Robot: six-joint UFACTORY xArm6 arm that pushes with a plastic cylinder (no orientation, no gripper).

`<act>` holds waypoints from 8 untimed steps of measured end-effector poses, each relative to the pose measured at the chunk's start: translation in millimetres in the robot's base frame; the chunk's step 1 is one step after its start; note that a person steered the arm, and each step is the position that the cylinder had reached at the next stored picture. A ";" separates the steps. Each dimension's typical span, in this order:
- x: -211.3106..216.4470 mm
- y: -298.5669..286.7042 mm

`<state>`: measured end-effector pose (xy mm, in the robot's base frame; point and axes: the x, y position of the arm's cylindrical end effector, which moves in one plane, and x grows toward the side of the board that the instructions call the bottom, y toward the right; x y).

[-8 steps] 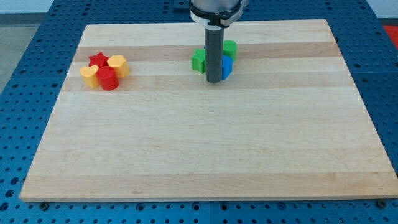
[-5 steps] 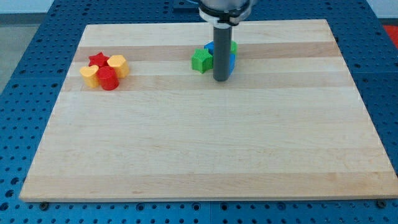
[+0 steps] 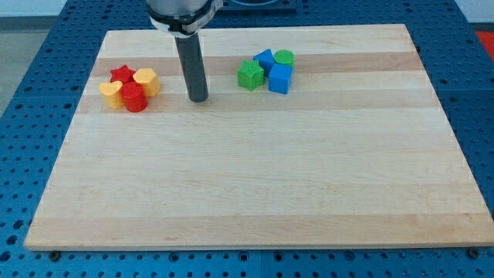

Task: Push the green star into group of blue and green blocks

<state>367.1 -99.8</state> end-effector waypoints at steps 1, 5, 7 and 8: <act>-20.3 2.2; -24.2 58.5; -12.8 67.7; 7.5 82.4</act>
